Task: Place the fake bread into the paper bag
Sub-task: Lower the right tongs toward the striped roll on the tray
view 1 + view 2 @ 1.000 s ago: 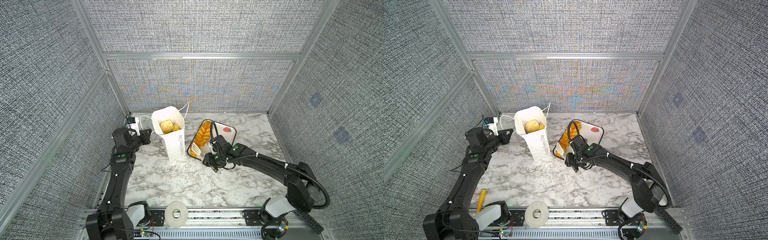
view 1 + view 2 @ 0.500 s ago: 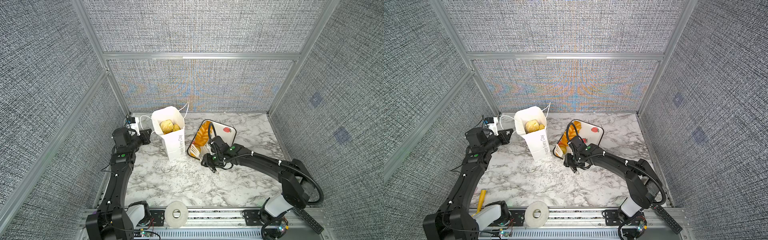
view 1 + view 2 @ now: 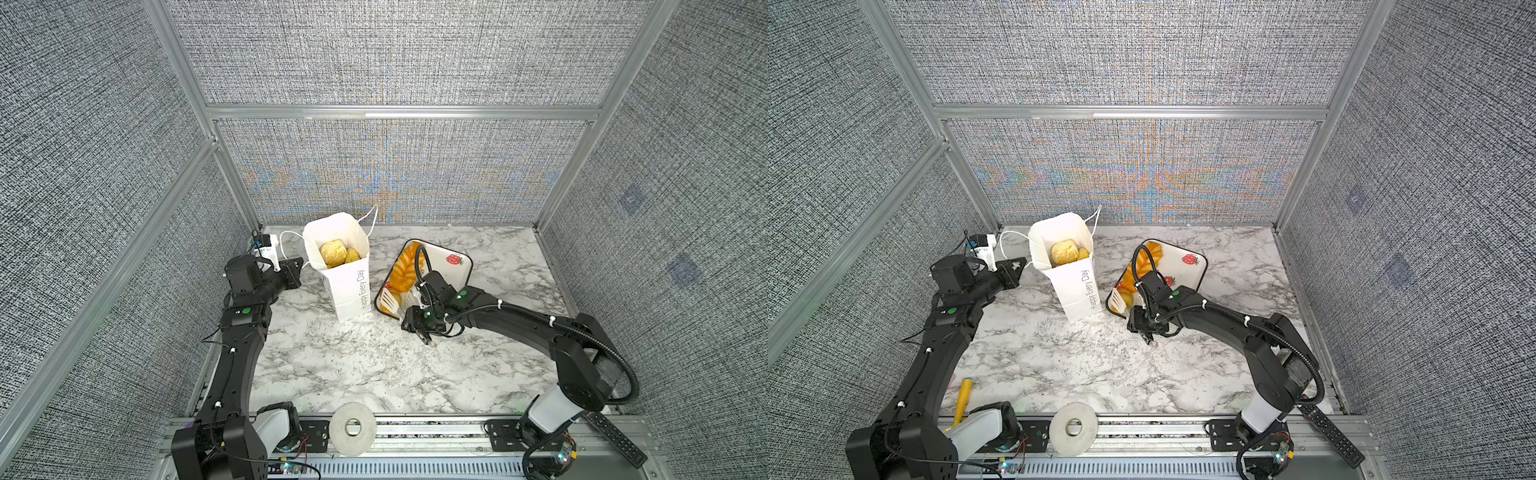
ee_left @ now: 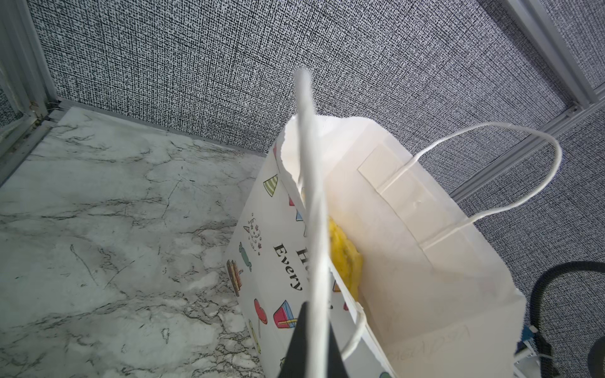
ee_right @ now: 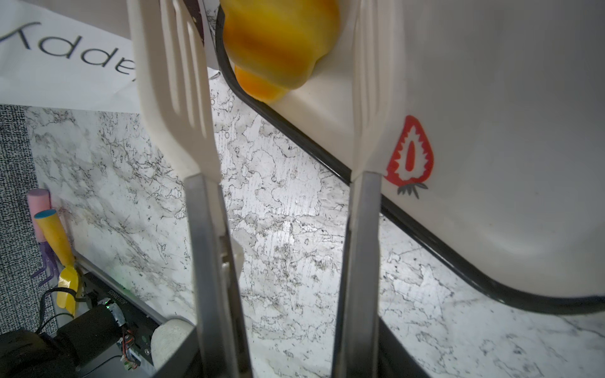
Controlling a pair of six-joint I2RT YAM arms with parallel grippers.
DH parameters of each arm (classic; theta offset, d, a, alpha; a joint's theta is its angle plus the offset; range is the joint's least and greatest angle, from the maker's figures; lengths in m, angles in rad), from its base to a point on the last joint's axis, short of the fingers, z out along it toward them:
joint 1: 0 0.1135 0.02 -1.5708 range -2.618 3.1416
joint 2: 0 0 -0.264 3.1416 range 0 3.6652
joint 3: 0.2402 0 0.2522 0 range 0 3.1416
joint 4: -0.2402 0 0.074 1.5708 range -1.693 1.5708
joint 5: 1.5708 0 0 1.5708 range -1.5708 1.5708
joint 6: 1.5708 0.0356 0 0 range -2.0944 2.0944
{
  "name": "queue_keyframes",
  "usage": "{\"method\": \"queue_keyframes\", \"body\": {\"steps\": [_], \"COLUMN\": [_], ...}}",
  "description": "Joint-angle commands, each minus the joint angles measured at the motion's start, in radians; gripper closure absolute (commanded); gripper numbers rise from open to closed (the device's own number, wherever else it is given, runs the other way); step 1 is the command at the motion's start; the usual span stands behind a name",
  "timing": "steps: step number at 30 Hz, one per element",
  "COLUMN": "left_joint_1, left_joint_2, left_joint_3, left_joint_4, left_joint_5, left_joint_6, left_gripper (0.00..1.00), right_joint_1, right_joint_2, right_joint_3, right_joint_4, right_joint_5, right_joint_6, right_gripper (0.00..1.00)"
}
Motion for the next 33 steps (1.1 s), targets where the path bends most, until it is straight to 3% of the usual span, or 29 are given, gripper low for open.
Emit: {"method": "queue_keyframes", "body": {"steps": [1, 26, 33], "left_joint_1": [0.000, 0.000, 0.000], "left_joint_2": [0.003, 0.003, 0.004], "left_joint_3": [0.002, 0.005, 0.005], "left_joint_4": [0.008, 0.004, 0.004], "left_joint_5": [0.011, 0.006, 0.005], "left_joint_6": [0.004, 0.007, 0.008], "left_gripper": [1.00, 1.00, 1.00], "right_joint_1": [-0.001, -0.015, -0.015], "right_joint_2": [0.008, 0.064, 0.058], "right_joint_3": [0.012, 0.039, 0.032], "right_joint_4": [0.031, 0.051, 0.053], "right_joint_5": [-0.013, -0.037, -0.037], "right_joint_6": [-0.001, -0.004, -0.004], "right_gripper": [0.45, 0.45, 0.51]}}
